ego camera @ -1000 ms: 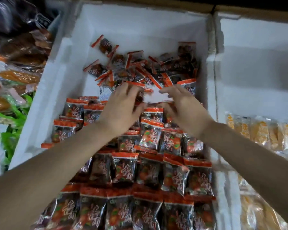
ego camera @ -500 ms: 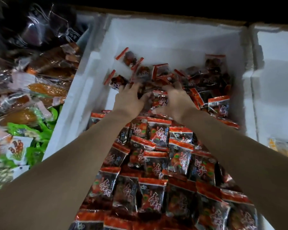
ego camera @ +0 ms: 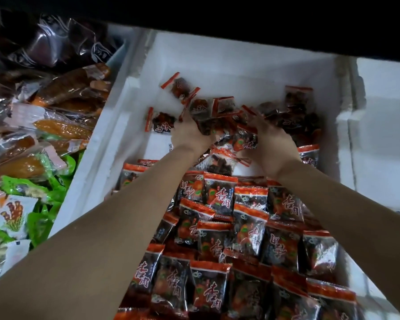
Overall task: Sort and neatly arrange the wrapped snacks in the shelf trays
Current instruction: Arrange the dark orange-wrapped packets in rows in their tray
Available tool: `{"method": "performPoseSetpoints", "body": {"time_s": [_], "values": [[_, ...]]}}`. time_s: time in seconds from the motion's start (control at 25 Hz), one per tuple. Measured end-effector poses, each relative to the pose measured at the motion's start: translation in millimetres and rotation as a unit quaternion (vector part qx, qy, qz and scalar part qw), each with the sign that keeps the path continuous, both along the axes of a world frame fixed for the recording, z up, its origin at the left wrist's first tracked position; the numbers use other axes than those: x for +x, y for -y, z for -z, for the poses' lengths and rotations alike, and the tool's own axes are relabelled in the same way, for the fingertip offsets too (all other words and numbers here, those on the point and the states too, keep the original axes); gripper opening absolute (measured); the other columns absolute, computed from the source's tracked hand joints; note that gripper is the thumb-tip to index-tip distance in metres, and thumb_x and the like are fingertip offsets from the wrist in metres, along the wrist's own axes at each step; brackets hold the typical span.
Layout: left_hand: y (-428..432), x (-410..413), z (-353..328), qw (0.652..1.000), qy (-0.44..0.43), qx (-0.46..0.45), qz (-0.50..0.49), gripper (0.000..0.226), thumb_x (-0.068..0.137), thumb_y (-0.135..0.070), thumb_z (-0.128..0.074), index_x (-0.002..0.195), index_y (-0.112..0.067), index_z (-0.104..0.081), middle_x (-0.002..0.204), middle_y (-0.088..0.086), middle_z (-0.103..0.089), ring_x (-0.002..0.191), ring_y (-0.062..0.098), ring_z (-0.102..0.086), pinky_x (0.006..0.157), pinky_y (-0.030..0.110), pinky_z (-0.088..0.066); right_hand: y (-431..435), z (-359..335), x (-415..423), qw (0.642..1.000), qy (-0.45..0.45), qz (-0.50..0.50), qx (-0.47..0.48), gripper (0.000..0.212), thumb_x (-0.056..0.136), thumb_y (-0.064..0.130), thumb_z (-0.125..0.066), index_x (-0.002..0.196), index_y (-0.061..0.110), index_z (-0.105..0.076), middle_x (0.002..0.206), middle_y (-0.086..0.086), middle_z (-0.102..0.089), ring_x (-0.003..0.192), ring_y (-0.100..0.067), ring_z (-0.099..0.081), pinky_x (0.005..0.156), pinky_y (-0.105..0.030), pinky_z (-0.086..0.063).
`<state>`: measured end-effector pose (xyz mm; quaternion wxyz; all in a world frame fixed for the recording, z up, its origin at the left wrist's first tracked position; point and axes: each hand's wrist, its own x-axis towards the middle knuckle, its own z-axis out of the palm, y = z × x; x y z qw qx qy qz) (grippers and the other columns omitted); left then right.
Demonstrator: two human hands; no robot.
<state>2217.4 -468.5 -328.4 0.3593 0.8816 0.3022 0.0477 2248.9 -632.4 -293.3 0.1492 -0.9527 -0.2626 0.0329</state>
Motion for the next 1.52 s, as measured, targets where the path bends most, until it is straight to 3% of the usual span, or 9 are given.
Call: {"method": "performPoseSetpoints", "body": {"time_s": [0.16, 0.4, 0.56, 0.72, 0.88, 1.08, 1.24, 1.36, 1.52], "values": [[6, 0, -5, 0.995, 0.016, -0.096, -0.016, 0.072, 0.076, -0.032, -0.078, 0.135, -0.012, -0.041, 0.136, 0.01, -0.051, 0.126, 0.027, -0.045, 0.106, 0.034, -0.037, 2, 0, -2, 1.0, 0.006, -0.013, 0.021, 0.044, 0.085, 0.028, -0.068, 0.122, 0.013, -0.051, 0.117, -0.009, -0.061, 0.102, -0.029, -0.059, 0.082, -0.035, -0.049], [8, -21, -21, 0.971, 0.178, -0.145, -0.069, 0.024, 0.091, -0.009, -0.06, 0.112, -0.004, -0.05, 0.098, 0.009, -0.059, 0.09, 0.026, -0.062, 0.075, 0.028, -0.053, 17, -16, -15, 0.993, 0.029, -0.029, 0.111, 0.044, 0.089, 0.023, -0.061, 0.131, 0.015, -0.048, 0.108, -0.01, -0.066, 0.093, -0.029, -0.063, 0.077, -0.032, -0.05], [15, -52, -44, 0.952, 0.245, -0.183, -0.031, 0.017, 0.092, -0.006, -0.056, 0.101, -0.018, -0.051, 0.102, 0.01, -0.064, 0.093, 0.027, -0.065, 0.083, 0.045, -0.055, 37, -38, -41, 0.98, 0.03, -0.017, 0.194, 0.031, 0.092, 0.024, -0.057, 0.122, 0.013, -0.054, 0.093, 0.007, -0.061, 0.075, 0.005, -0.057, 0.062, -0.008, -0.035], [34, -107, -66, 0.957, 0.215, -0.175, 0.079, 0.022, 0.093, -0.008, -0.056, 0.095, -0.029, -0.053, 0.098, -0.005, -0.063, 0.091, 0.007, -0.063, 0.079, 0.022, -0.052, 65, -51, -83, 0.962, -0.082, -0.038, 0.259, 0.003, 0.093, 0.023, -0.052, 0.094, 0.026, -0.051, 0.064, 0.011, -0.055, 0.051, -0.002, -0.05, 0.045, -0.014, -0.035], [47, -164, -65, 0.964, 0.102, -0.178, 0.171, 0.023, 0.091, -0.01, -0.059, 0.091, -0.033, -0.055, 0.081, -0.007, -0.064, 0.065, 0.004, -0.061, 0.061, 0.015, -0.044, 90, -49, -131, 0.952, -0.205, -0.068, 0.218, 0.005, 0.091, 0.026, -0.051, 0.092, 0.031, -0.05, 0.061, -0.001, -0.057, 0.048, -0.015, -0.05, 0.047, -0.03, -0.039], [61, -207, -50, 0.969, 0.002, -0.107, 0.223, 0.021, 0.091, -0.014, -0.059, 0.091, -0.033, -0.051, 0.067, -0.015, -0.059, 0.06, 0.004, -0.056, 0.054, 0.019, -0.043, 94, -27, -164, 0.963, -0.199, -0.171, 0.064, 0.015, 0.098, 0.033, -0.037, 0.111, 0.039, -0.034, 0.083, 0.018, -0.059, 0.081, -0.002, -0.053, 0.069, -0.016, -0.035], [64, -216, -42, 0.956, 0.03, 0.043, 0.288, 0.028, 0.091, -0.021, -0.059, 0.115, -0.032, -0.05, 0.103, -0.018, -0.051, 0.092, -0.001, -0.053, 0.08, 0.008, -0.04, 93, -5, -174, 0.975, -0.054, -0.214, -0.012, 0.036, 0.097, 0.026, -0.046, 0.132, 0.025, -0.037, 0.117, 0.01, -0.048, 0.113, -0.009, -0.042, 0.092, -0.017, -0.025], [60, -222, -38, 0.92, 0.027, 0.13, 0.368, 0.054, 0.086, -0.046, -0.051, 0.137, -0.029, -0.043, 0.132, -0.015, -0.042, 0.122, -0.001, -0.034, 0.105, 0.014, -0.02, 99, 2, -178, 0.971, 0.025, -0.236, -0.012, 0.059, 0.071, 0.041, -0.076, 0.121, 0.017, -0.054, 0.107, 0.006, -0.062, 0.099, -0.012, -0.061, 0.085, -0.019, -0.041], [59, -230, -34, 0.891, 0.011, 0.174, 0.419, 0.073, 0.077, -0.043, -0.067, 0.141, -0.026, -0.04, 0.137, -0.013, -0.04, 0.125, 0.002, -0.03, 0.108, 0.024, -0.018, 103, 6, -178, 0.958, 0.069, -0.271, -0.058, 0.084, 0.05, 0.057, -0.081, 0.12, 0.014, -0.062, 0.11, 0.007, -0.066, 0.096, -0.009, -0.066, 0.078, -0.02, -0.052]]}}
